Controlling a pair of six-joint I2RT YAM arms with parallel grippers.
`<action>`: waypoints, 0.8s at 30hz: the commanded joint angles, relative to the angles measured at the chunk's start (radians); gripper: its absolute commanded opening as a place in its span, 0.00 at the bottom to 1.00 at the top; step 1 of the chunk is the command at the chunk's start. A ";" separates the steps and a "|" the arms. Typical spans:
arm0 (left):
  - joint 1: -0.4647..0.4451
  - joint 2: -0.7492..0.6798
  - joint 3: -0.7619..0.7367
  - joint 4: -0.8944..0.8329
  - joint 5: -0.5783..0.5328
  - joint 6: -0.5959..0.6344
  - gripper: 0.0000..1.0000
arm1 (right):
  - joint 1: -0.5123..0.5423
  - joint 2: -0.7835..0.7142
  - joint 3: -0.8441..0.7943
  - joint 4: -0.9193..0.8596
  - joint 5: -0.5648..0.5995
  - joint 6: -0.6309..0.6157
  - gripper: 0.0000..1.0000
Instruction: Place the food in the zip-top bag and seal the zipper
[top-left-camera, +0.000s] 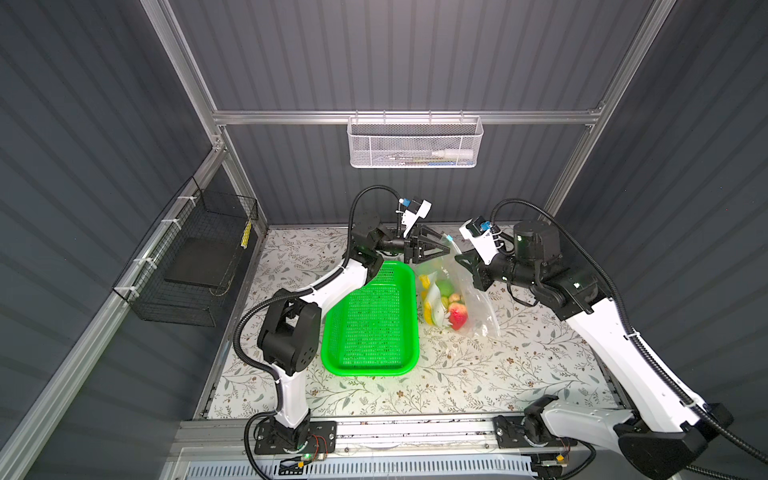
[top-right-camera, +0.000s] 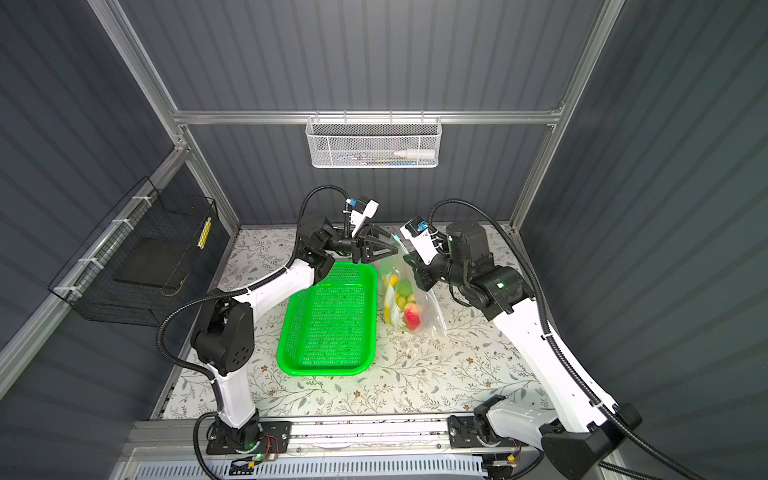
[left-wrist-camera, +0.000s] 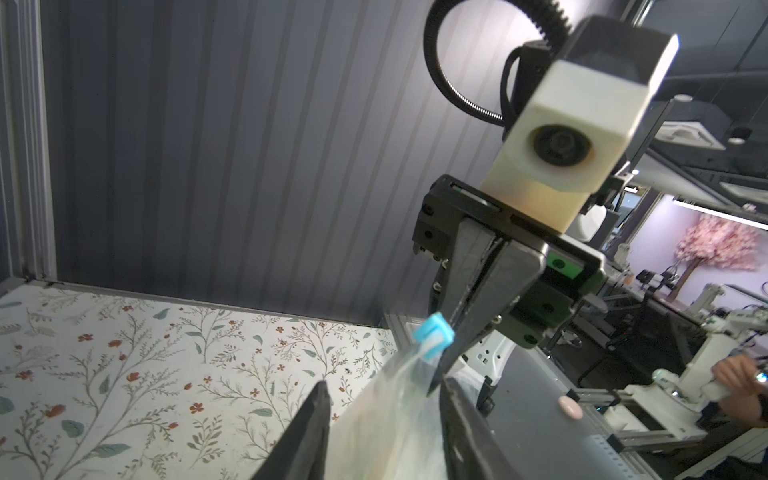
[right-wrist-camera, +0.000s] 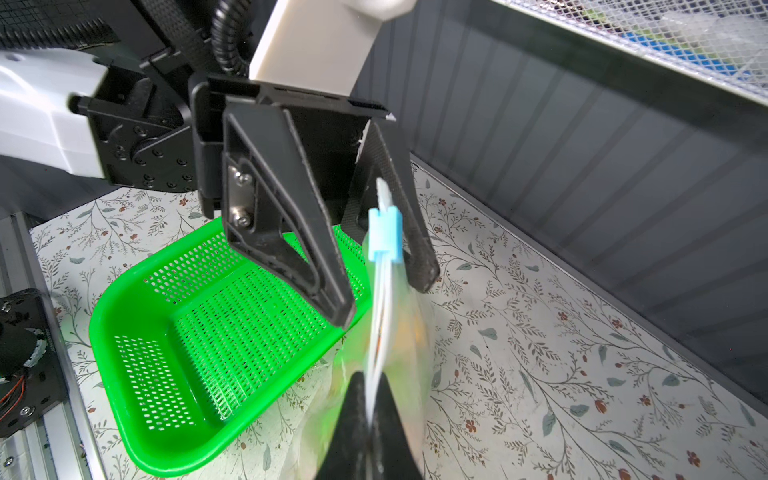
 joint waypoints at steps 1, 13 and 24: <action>-0.011 0.002 0.018 0.133 0.039 -0.090 0.21 | -0.005 0.005 0.022 0.035 0.010 0.011 0.00; -0.011 0.168 0.158 0.650 0.067 -0.629 0.00 | -0.005 -0.006 0.017 0.028 0.019 0.013 0.12; -0.006 0.011 0.020 -0.001 -0.051 -0.064 0.00 | -0.006 -0.014 0.033 0.056 0.043 0.004 0.42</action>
